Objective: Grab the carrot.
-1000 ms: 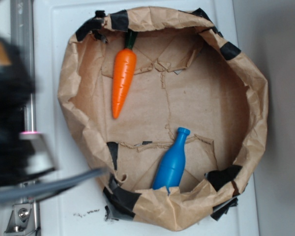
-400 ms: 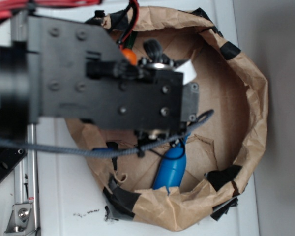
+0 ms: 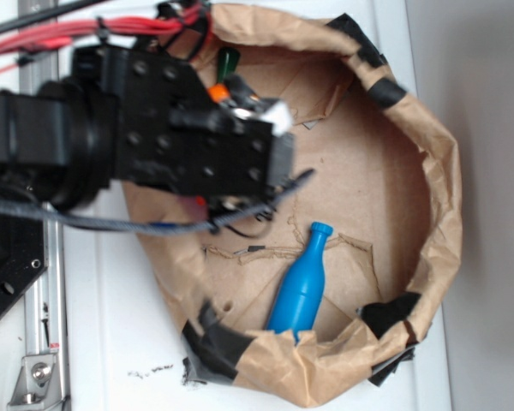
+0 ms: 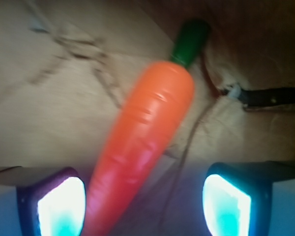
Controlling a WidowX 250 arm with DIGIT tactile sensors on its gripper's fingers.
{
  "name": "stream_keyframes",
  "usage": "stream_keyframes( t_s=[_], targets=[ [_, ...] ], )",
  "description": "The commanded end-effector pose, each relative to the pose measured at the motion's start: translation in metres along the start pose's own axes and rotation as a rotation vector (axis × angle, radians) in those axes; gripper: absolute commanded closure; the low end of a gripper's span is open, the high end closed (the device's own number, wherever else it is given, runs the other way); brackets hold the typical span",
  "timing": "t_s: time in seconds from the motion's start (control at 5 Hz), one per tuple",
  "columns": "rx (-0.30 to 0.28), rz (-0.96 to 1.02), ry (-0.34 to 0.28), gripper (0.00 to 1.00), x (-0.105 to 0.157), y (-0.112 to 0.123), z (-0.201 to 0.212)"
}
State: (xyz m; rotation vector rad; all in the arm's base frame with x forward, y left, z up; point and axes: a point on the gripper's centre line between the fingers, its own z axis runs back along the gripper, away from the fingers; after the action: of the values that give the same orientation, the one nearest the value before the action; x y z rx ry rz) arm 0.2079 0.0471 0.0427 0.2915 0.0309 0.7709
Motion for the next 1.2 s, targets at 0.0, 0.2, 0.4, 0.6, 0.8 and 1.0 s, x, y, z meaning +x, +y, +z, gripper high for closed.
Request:
stream_keyframes(
  t_s=[0.0,0.2,0.4,0.6,0.8,1.0],
  targets=[
    [-0.011,0.04,-0.005,0.0,0.011,0.018,-0.001],
    [-0.011,0.04,-0.005,0.0,0.011,0.018,-0.001],
    [-0.011,0.04,-0.005,0.0,0.011,0.018,-0.001],
    [-0.011,0.04,-0.005,0.0,0.011,0.018,-0.001],
    [-0.125,-0.021,0.02,0.0,0.027,0.008,-0.014],
    [-0.153,-0.058,-0.036,0.62,0.03,-0.003,-0.009]
  ],
)
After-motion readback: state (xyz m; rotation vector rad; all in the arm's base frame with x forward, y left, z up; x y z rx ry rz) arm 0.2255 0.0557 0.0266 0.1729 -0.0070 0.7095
